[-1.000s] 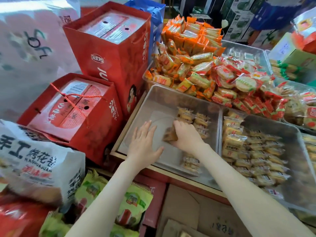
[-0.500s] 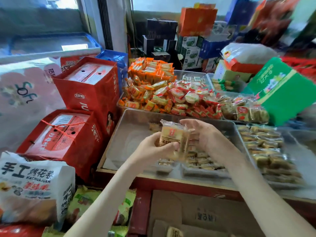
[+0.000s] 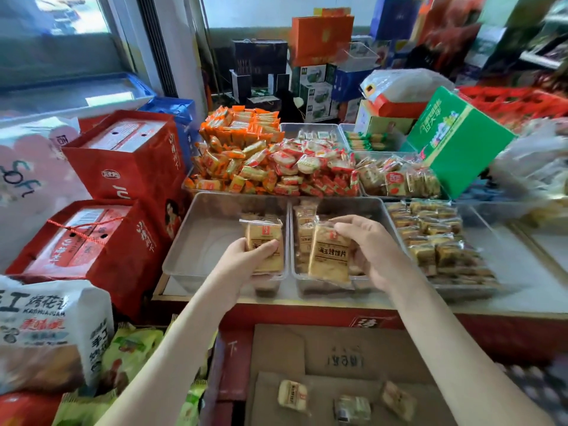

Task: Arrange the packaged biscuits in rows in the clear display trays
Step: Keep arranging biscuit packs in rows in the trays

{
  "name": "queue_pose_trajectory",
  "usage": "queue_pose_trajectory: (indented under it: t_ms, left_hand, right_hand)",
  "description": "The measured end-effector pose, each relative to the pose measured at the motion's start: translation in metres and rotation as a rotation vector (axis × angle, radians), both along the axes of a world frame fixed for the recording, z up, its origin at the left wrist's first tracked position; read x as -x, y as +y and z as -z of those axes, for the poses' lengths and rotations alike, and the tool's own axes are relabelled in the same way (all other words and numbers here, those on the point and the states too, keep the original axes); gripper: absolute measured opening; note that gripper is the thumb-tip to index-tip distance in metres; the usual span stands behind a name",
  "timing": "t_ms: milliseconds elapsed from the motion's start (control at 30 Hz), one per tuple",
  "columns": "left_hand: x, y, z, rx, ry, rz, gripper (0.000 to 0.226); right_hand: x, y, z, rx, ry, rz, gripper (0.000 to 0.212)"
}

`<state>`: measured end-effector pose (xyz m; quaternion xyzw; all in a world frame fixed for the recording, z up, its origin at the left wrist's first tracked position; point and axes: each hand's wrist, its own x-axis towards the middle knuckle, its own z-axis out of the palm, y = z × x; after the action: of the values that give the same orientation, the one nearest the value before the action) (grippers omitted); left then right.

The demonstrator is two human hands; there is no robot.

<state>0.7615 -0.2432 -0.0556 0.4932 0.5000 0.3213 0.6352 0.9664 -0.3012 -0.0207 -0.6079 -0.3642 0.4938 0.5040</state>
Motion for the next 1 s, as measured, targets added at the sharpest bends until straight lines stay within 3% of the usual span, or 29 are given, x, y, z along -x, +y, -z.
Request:
queue_pose_trajectory:
  t_ms: [67,267,433,533,600,800,933,1000]
  left_hand:
    - [-0.007,-0.008,-0.004,-0.002,0.042,0.084,0.043]
    - [-0.018,-0.023,-0.005,-0.055,0.097,0.229,0.100]
    - [-0.016,-0.030,0.004,-0.076,0.110,0.206,0.098]
    - [-0.016,-0.038,0.006,-0.114,0.105,0.108,0.068]
    - [-0.015,-0.042,0.005,-0.184,0.123,0.042,0.055]
    - [-0.008,-0.051,0.008,-0.391,0.201,0.007,0.059]
    - [-0.007,-0.051,0.008,-0.439,0.241,-0.015,0.061]
    - [-0.005,-0.049,0.007,-0.434,0.253,-0.016,0.060]
  right_hand:
    - [0.002,-0.003,-0.003,-0.020,-0.006,-0.024,0.014]
    - [0.014,-0.010,-0.001,-0.072,-0.026,-0.024,0.008]
    - [0.024,-0.016,0.006,-0.105,0.047,-0.073,0.009]
    - [0.024,-0.014,0.006,-0.086,0.070,-0.128,0.011]
    - [0.018,-0.010,0.004,-0.077,-0.020,-0.180,0.010]
    - [0.008,-0.005,-0.004,-0.197,-0.443,-0.246,0.013]
    - [0.011,-0.002,-0.005,-0.192,-0.320,-0.237,0.018]
    - [0.010,-0.001,-0.006,-0.189,-0.394,-0.307,0.013]
